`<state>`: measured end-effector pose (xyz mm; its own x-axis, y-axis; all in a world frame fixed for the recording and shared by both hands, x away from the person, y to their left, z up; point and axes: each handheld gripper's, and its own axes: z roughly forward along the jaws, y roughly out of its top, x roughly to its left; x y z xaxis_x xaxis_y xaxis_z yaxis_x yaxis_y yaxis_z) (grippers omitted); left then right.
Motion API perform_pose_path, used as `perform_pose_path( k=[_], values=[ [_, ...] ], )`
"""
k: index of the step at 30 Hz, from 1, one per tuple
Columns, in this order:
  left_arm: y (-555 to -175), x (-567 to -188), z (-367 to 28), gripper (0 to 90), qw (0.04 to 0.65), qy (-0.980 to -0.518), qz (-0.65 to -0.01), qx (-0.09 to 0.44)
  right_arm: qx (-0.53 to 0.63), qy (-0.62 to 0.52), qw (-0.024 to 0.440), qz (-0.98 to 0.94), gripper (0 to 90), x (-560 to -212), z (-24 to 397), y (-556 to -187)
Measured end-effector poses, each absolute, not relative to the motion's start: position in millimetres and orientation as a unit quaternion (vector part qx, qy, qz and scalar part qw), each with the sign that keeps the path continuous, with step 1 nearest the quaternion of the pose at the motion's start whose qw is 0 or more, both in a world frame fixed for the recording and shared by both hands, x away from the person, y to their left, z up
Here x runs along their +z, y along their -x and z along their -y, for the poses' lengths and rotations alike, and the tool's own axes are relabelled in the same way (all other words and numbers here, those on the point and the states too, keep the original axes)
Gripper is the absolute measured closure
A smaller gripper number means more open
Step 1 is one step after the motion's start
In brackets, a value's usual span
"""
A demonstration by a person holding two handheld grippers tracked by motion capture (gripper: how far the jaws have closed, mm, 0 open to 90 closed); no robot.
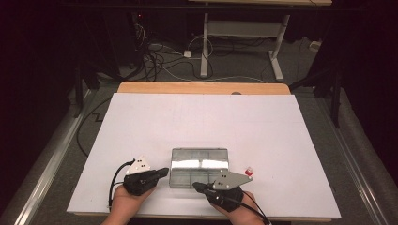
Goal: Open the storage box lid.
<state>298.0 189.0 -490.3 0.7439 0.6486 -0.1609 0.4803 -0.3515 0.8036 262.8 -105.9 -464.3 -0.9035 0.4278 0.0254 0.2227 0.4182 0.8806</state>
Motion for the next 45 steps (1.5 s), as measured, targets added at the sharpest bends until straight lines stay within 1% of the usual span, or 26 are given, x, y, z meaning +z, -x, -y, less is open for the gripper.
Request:
perform_pose_path(
  k=[4,10,14,24,26,32,45],
  values=[
    [-298,-491,-187,87.8,0.448,-0.821,-0.342,0.091,0.5,-0.187,0.091,-0.841,90.0,-466,103,-256],
    [-303,-492,-185,87.9,0.446,-0.819,-0.353,0.081,0.485,-0.189,0.093,-0.848,90.0,-473,105,-249],
    [-303,-491,-184,87.9,0.443,-0.82,-0.353,0.084,0.482,-0.199,0.089,-0.849,90.0,-478,109,-248],
    [-306,-491,-182,87.9,0.444,-0.82,-0.352,0.081,0.476,-0.213,0.089,-0.849,90.0,-481,116,-253],
    [-306,-491,-179,87.9,0.443,-0.822,-0.348,0.083,0.47,-0.206,0.097,-0.853,90.0,-481,117,-254],
    [-306,-490,-178,87.9,0.443,-0.823,-0.345,0.084,0.465,-0.21,0.099,-0.854,90.0,-484,118,-255],
    [-306,-489,-180,87.8,0.451,-0.822,-0.337,0.083,0.45,-0.217,0.083,-0.862,90.0,-488,118,-263]
  ],
)
